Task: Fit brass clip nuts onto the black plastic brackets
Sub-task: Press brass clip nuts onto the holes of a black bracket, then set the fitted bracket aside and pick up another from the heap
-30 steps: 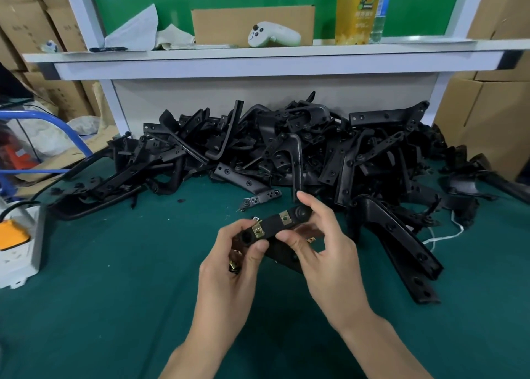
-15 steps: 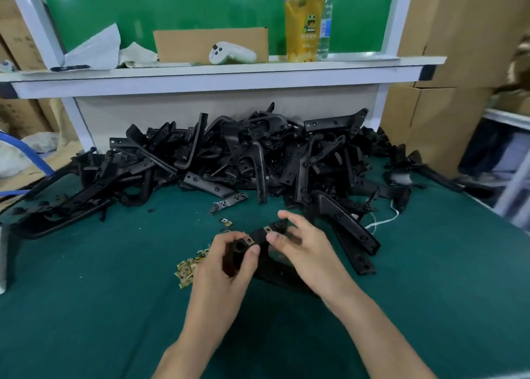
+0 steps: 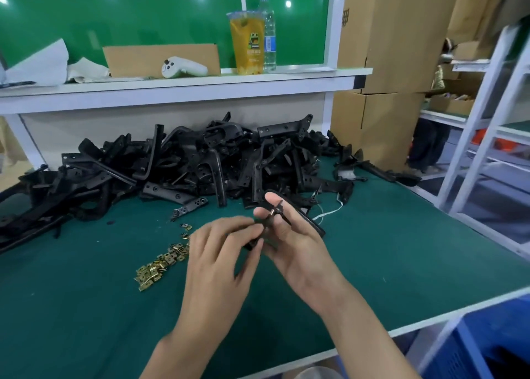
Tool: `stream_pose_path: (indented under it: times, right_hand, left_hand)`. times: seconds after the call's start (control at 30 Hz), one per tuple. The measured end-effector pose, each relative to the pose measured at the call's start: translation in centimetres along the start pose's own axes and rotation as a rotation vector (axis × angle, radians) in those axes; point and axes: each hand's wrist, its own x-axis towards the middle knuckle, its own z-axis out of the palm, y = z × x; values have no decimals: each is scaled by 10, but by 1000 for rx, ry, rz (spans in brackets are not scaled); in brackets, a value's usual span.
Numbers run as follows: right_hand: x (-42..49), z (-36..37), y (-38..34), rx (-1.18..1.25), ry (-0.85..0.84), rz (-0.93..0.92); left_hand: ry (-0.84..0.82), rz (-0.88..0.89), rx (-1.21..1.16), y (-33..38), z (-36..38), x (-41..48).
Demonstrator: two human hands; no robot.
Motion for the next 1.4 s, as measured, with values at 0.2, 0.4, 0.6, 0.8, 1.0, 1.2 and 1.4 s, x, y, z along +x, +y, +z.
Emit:
stream_pose_path:
  times: [0.2, 0.4, 0.6, 0.8, 1.0, 1.2, 1.4]
  right_hand:
    - [-5, 4, 0, 34, -50, -109]
    - [-7, 11, 2, -14, -45, -173]
    - [-12, 13, -17, -516, 170, -318]
    - [-39, -30, -67, -960, 562, -279]
    - [-123, -106, -142, -1199, 1279, -256]
    - [-144, -120, -149, -1287, 1266, -387]
    - [-58, -81, -75, -1306, 746, -301]
  left_hand:
    - [30, -11, 16, -6, -5, -5]
    - [47, 9, -7, -6, -10, -2]
    - [-30, -352, -336, 21, -7, 19]
    - [-189, -543, -619, 77, 55, 30]
    - [-777, -509, -891, 209, 159, 18]
    - [-982, -273, -770, 222, 174, 13]
    - [-468, -304, -94, 69, 101, -7]
